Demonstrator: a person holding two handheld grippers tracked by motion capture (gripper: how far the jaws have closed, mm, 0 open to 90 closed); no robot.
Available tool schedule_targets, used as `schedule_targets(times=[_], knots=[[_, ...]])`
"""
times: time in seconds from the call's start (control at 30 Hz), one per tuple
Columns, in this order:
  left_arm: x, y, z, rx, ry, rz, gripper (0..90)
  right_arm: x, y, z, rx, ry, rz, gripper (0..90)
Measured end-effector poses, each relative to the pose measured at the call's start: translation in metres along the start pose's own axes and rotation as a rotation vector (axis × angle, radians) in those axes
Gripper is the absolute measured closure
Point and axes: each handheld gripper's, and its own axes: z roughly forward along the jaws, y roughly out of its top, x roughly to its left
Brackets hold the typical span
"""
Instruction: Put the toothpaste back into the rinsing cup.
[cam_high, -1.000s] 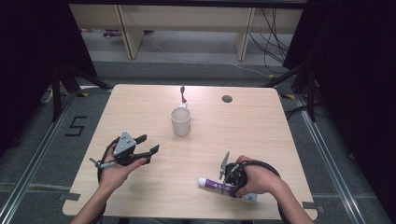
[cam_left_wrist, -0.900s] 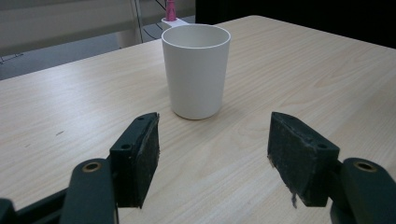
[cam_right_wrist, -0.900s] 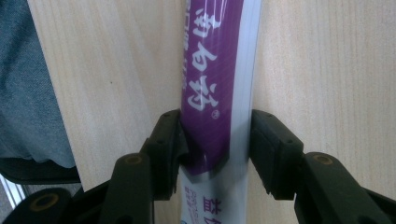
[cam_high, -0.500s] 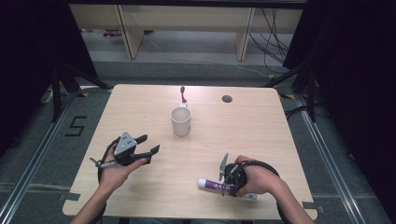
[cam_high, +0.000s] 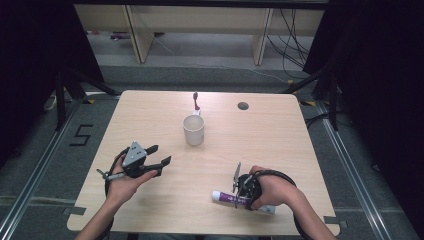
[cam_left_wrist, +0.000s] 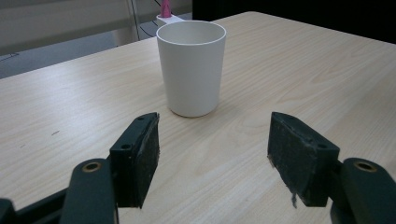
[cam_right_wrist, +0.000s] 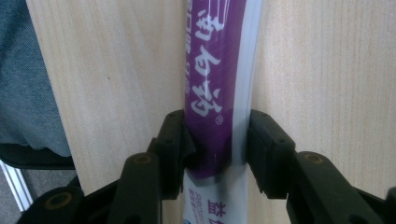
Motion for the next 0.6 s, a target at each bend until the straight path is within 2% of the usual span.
schedule_targets(times=[0.03, 0.07, 0.1, 0.13, 0.17, 0.27, 0.3, 0.33, 0.37, 0.4, 0.43, 0.5, 0.53, 0.57, 0.6], knots=[[0.000, 0.000, 0.000, 0.000, -0.001, 0.001, 34.0, -0.001, 0.000, 0.000, -0.005, 0.007, -0.004, 61.6], [-0.001, 0.000, 0.000, 0.005, -0.001, 0.002, 34.1, -0.004, -0.001, -0.001, -0.019, 0.009, -0.013, 70.0], [-0.001, 0.000, 0.000, 0.001, -0.004, 0.001, 34.1, -0.004, -0.001, -0.001, -0.019, 0.009, -0.013, 70.0], [-0.001, 0.000, 0.000, 0.003, -0.006, 0.002, 34.1, -0.005, -0.001, -0.002, -0.022, 0.002, -0.032, 75.9], [-0.001, 0.000, 0.000, 0.002, -0.011, 0.002, 34.3, -0.009, -0.002, -0.002, -0.036, 0.010, -0.007, 76.5], [-0.004, 0.001, 0.001, 0.003, -0.028, 0.007, 34.5, -0.007, 0.000, -0.003, -0.027, 0.002, -0.022, 76.7], [-0.004, 0.001, 0.001, 0.003, -0.028, 0.007, 34.6, -0.004, 0.001, -0.004, -0.013, 0.003, 0.008, 76.7], [-0.006, 0.002, 0.001, 0.004, -0.036, 0.012, 34.6, -0.004, 0.001, -0.004, -0.013, 0.003, 0.008, 76.7], [-0.009, 0.003, 0.002, 0.011, -0.061, 0.021, 35.0, -0.006, 0.002, -0.004, -0.027, 0.008, -0.029, 76.9], [-0.009, 0.003, 0.002, 0.011, -0.061, 0.021, 35.1, -0.006, 0.002, -0.004, -0.027, 0.008, -0.029, 76.9], [-0.011, 0.003, 0.002, 0.013, -0.075, 0.029, 35.1, -0.007, 0.002, -0.004, -0.033, 0.008, -0.031, 77.0], [-0.018, 0.005, 0.002, 0.013, -0.119, 0.054, 35.6, -0.007, 0.002, -0.007, -0.017, 0.008, -0.001, 77.1], [-0.018, 0.005, 0.002, 0.013, -0.119, 0.054, 35.6, -0.007, 0.002, -0.007, -0.017, 0.008, -0.001, 77.1], [-0.023, 0.005, 0.003, 0.010, -0.155, 0.070, 35.6, -0.011, 0.002, -0.009, -0.041, 0.013, -0.042, 77.1], [-0.023, 0.005, 0.003, 0.010, -0.155, 0.070, 35.5, -0.011, 0.002, -0.009, -0.041, 0.013, -0.042, 77.1]])
